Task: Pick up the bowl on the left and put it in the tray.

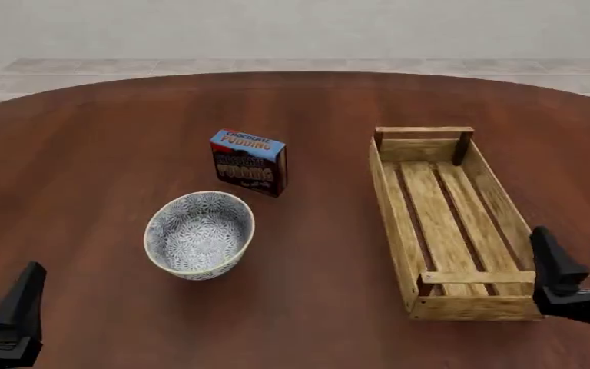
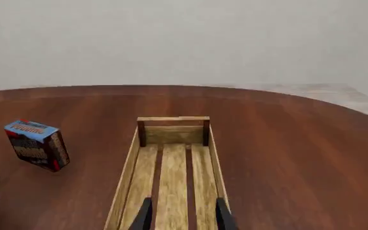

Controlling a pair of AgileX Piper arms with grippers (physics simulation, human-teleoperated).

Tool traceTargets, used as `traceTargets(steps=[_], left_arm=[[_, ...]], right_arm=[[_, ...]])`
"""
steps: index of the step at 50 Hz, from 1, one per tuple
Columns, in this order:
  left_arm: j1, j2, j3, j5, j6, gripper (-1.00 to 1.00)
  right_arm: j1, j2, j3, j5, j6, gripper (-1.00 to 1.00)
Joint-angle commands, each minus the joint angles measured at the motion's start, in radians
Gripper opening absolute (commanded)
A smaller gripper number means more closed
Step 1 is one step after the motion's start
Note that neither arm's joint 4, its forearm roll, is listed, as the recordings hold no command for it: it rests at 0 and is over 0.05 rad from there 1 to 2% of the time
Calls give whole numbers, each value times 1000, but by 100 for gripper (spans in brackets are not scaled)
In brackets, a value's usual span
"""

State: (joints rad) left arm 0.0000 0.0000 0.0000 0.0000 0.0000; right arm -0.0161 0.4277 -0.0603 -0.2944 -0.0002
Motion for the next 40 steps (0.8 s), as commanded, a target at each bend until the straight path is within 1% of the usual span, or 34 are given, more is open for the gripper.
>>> traceTargets(steps=[1,3,4,27,32,37,38,40], left_arm=[[0,0,0,0,0,100],[0,0,0,0,0,100],[0,0,0,0,0,100],[0,0,0,0,0,100],[0,0,0,0,0,100],[0,0,0,0,0,100],[0,0,0,0,0,100],[0,0,0,0,0,100]], right_arm=[[16,76,52,275,12,100],[20,-324,57,268,16,100],[23,-395,58,267,16,100],[26,-360,59,259,34,100],[25,-346,60,249,29,100],[37,-347,59,252,25,100],[55,-336,60,246,18,100],[68,-323,60,241,22,100]])
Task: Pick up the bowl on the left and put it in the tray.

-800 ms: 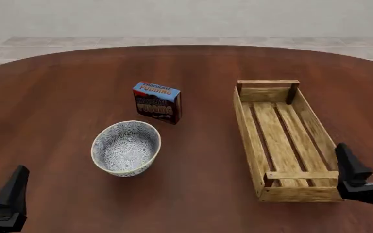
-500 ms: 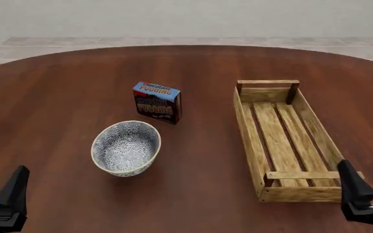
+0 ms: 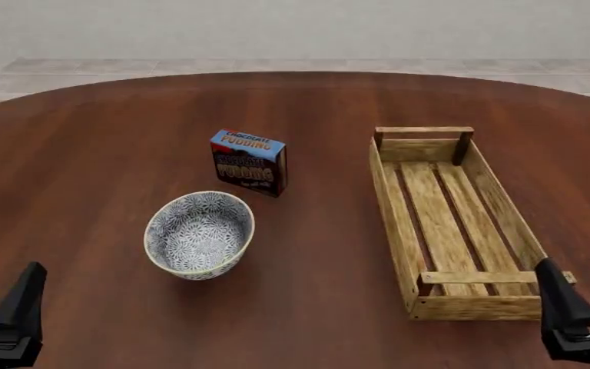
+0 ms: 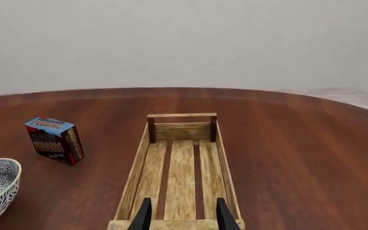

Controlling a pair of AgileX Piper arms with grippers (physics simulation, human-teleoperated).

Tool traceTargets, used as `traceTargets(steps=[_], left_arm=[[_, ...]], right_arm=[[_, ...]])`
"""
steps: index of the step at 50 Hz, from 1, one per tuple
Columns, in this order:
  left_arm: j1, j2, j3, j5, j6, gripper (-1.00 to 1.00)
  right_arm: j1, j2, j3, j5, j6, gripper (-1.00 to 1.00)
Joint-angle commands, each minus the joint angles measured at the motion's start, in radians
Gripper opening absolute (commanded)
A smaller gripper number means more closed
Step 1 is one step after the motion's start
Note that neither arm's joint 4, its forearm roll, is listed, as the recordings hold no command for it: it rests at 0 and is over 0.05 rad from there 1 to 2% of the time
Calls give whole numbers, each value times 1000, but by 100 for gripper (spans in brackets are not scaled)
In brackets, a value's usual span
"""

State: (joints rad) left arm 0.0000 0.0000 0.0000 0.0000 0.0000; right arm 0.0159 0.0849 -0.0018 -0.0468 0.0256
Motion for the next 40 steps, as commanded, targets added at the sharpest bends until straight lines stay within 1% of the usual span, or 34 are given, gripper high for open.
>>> traceTargets(steps=[1,3,5,6,9,10,11,13,15,17,18,21,22,25,27,29,30,31,32,33,35,37,39,40], left_arm=[[0,0,0,0,0,100],[0,0,0,0,0,100],[0,0,0,0,0,100],[0,0,0,0,0,100],[0,0,0,0,0,100],[0,0,0,0,0,100],[0,0,0,0,0,100],[0,0,0,0,0,100],[0,0,0,0,0,100],[0,0,0,0,0,100],[0,0,0,0,0,100],[0,0,0,0,0,100],[0,0,0,0,0,100],[0,0,0,0,0,100],[0,0,0,0,0,100],[0,0,0,0,0,100],[0,0,0,0,0,100],[0,0,0,0,0,100],[0,0,0,0,0,100],[0,0,0,0,0,100],[0,0,0,0,0,100],[0,0,0,0,0,100],[0,0,0,0,0,100],[0,0,0,0,0,100]], right_arm=[[51,42,2,-17,-9,100],[82,73,2,-35,-26,100],[101,136,2,-76,-12,100],[109,148,2,-89,-22,100],[127,179,1,-112,-21,100],[144,196,1,-126,-40,100],[144,198,1,-127,-40,100],[162,247,0,-159,-30,100],[175,280,-2,-179,-40,100],[198,348,-10,-208,-18,100],[199,325,-18,-188,-25,100],[215,350,-27,-188,-32,100],[218,366,-29,-194,-21,100],[224,383,-44,-187,-20,100],[233,416,-51,-195,-1,100],[248,418,-56,-185,-7,100],[261,430,-61,-179,7,100],[261,431,-61,-180,7,100],[277,427,-69,-162,-15,100],[277,426,-69,-161,-15,100],[298,450,-84,-145,23,100],[305,447,-90,-135,-18,100],[319,466,-106,-121,18,100],[321,464,-112,-112,9,100]])
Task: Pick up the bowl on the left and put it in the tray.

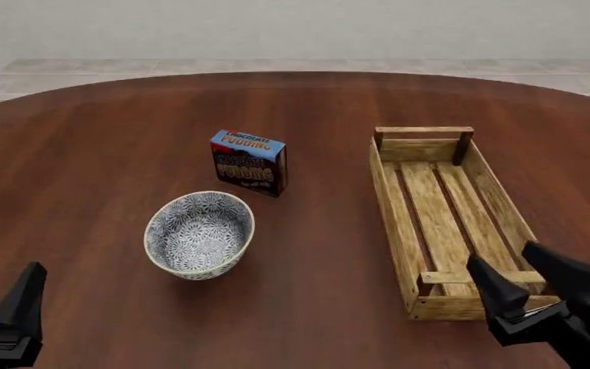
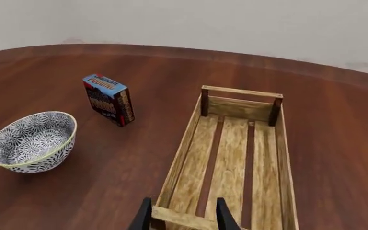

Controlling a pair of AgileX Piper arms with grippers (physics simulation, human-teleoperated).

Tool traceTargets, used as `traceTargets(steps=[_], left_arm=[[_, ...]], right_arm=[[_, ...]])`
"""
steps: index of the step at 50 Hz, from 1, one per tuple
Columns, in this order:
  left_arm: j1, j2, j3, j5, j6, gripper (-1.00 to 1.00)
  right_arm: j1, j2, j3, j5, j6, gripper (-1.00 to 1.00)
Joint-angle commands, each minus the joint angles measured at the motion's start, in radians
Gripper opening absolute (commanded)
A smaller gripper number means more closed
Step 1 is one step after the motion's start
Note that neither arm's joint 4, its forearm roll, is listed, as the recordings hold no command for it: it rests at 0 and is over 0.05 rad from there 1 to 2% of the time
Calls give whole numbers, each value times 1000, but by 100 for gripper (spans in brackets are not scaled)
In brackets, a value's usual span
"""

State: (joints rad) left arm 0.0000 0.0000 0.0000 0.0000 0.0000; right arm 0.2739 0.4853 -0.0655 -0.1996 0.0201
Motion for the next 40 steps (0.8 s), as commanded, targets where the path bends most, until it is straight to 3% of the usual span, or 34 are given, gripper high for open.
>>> traceTargets(steps=[1,7,14,22,24,35,37,38,40], left_arm=[[0,0,0,0,0,100],[0,0,0,0,0,100],[0,0,0,0,0,100],[0,0,0,0,0,100],[0,0,0,0,0,100],[0,0,0,0,0,100],[0,0,0,0,0,100],[0,0,0,0,0,100],[0,0,0,0,0,100]], right_arm=[[77,64,-53,50,11,100],[131,128,-88,78,82,100],[171,158,-115,109,106,100],[218,176,-162,166,86,100],[245,191,-179,192,117,100],[334,279,-257,272,100,100],[326,300,-259,262,81,100],[332,338,-256,246,46,100],[329,354,-258,243,42,100]])
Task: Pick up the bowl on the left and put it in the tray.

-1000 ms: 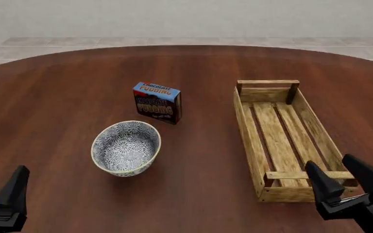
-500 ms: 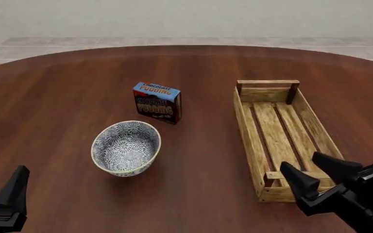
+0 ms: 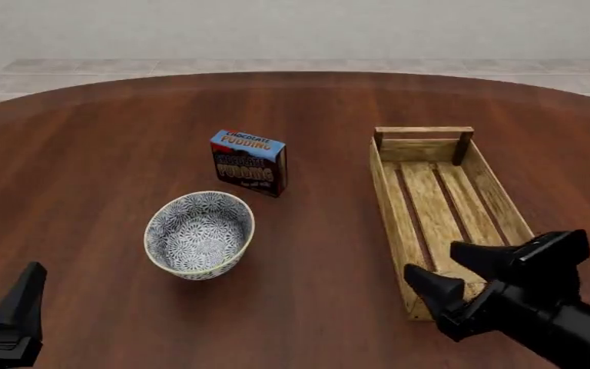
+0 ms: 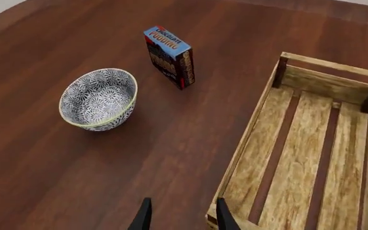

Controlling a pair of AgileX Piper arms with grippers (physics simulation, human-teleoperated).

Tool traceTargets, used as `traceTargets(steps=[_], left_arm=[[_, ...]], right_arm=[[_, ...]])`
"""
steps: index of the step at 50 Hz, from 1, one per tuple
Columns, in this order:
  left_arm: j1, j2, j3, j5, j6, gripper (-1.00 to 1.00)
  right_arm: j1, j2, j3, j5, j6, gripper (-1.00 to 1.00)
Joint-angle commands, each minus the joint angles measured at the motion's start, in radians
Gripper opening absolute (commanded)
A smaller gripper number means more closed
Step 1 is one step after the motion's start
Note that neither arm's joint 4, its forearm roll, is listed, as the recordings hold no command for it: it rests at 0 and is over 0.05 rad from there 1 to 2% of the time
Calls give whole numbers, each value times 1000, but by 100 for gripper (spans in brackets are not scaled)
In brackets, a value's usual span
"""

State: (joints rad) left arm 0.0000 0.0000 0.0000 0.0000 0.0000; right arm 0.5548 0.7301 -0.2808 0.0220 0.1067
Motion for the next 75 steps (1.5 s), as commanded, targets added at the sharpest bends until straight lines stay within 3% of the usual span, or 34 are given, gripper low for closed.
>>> traceTargets(steps=[1,11,12,22,47,59,75], left_arm=[[0,0,0,0,0,100],[0,0,0,0,0,100],[0,0,0,0,0,100],[0,0,0,0,0,100],[0,0,0,0,0,100],[0,0,0,0,0,100],[0,0,0,0,0,100]], right_arm=[[50,116,-47,23,-52,100],[67,161,-113,92,-87,100],[74,162,-124,106,-71,100],[73,177,-234,201,-131,100],[122,292,-377,270,-143,100],[95,411,-494,256,-199,100],[122,472,-637,280,-214,100]])
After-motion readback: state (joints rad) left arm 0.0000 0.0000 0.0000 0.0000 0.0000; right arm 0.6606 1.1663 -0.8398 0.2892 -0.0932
